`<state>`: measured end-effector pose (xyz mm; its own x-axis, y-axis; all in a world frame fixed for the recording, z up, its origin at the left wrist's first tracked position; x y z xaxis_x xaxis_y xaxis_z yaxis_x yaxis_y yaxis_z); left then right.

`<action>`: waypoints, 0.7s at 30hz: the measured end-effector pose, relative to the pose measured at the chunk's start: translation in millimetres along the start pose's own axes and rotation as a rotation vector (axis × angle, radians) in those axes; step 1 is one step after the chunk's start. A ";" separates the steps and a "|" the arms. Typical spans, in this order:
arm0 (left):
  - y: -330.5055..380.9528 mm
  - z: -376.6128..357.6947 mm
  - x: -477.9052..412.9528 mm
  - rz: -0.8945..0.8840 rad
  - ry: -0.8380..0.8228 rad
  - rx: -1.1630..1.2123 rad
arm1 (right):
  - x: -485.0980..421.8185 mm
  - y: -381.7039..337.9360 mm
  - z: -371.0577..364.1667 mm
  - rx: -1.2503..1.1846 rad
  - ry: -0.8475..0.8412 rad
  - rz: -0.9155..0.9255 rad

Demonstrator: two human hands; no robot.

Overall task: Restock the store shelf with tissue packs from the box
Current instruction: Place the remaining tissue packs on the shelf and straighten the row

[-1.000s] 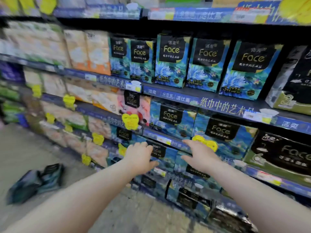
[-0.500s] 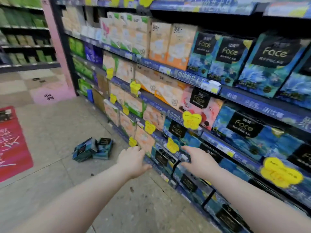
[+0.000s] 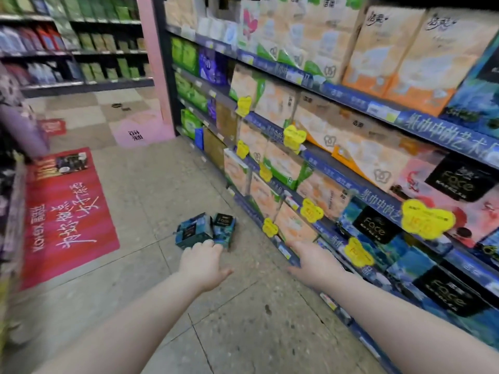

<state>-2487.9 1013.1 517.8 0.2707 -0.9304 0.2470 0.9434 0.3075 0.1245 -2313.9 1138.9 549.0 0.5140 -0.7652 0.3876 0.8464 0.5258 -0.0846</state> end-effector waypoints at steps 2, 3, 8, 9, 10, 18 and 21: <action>-22.5 -3.0 -10.1 0.024 -0.002 0.014 | -23.3 -19.1 -0.7 -0.001 -0.017 0.026; -32.4 -6.3 -15.4 0.040 -0.011 0.023 | -35.3 -27.0 -1.5 0.008 -0.021 0.036; -82.9 -18.7 -49.6 0.121 -0.045 0.099 | -107.1 -62.9 -4.9 0.035 -0.081 0.072; -95.7 -16.5 -59.7 0.142 -0.042 0.104 | -124.5 -72.5 -2.4 0.034 -0.086 0.090; -108.8 -13.0 -71.1 0.164 -0.037 0.106 | -143.2 -81.7 -0.2 0.029 -0.090 0.101; -206.0 15.6 -178.4 0.329 -0.055 0.163 | -302.1 -142.2 25.7 -0.060 -0.167 0.192; -229.2 18.7 -211.0 0.365 -0.090 0.164 | -353.5 -152.5 33.3 -0.037 -0.197 0.192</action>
<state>-2764.8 1142.6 455.0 0.5572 -0.7354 0.3856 0.7434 0.6487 0.1631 -2629.3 1341.6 455.4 0.6317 -0.5642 0.5316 0.7426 0.6373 -0.2060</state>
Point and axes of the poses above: each hand's wrist, its own x-axis away from the middle knuckle, its own z-axis out of the back of the hand, y = z × x, the point moved 6 cm from there along -x, towards the middle knuckle, and after that the axes turned 12 degrees about -z, right-handed, at the moved point
